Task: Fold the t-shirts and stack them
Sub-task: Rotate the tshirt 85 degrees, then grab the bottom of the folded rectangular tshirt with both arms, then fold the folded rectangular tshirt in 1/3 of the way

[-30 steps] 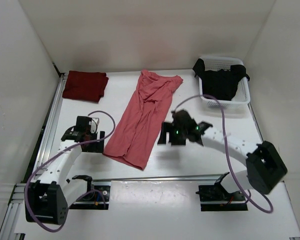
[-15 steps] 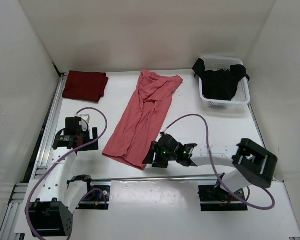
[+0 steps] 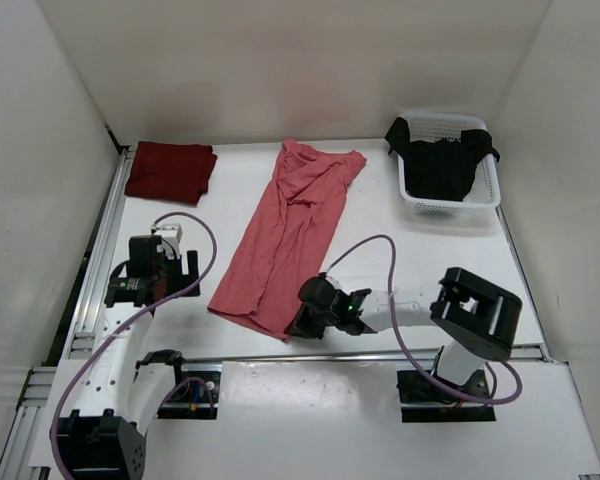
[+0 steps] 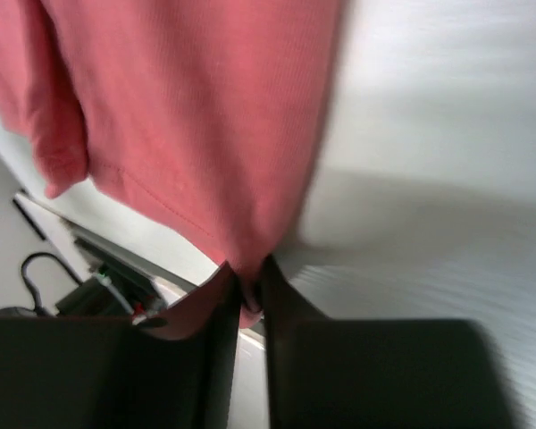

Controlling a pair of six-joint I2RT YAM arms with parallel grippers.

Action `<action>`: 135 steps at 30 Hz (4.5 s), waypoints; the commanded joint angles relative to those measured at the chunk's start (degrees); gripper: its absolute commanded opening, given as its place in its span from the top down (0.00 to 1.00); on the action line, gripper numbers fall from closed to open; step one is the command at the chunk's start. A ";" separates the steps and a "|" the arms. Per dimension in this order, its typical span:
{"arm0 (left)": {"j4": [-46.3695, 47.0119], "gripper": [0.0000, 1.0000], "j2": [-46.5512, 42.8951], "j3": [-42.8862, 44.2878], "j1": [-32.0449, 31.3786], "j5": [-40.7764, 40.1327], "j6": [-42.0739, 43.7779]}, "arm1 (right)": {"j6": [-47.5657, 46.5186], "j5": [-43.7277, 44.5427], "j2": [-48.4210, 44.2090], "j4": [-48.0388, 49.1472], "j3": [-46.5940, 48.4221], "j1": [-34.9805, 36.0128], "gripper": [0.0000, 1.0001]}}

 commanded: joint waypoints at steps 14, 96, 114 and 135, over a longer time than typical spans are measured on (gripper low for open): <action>-0.32 0.00 -13.13 -9.37 -37.50 0.86 -0.01 | -8.53 -0.12 -32.09 -22.16 -21.19 -2.35 0.67; 10.05 0.43 28.80 -3.92 -36.04 20.65 -0.01 | -15.03 -7.59 -27.09 -25.95 -11.70 -8.60 0.36; 7.52 0.90 28.55 1.79 -37.44 23.12 -0.01 | -17.41 -13.84 -24.17 -23.13 -12.23 -8.60 0.96; -11.30 0.90 59.61 54.23 -23.83 8.17 -0.01 | -46.85 -20.07 -4.43 -40.53 31.32 -39.18 1.00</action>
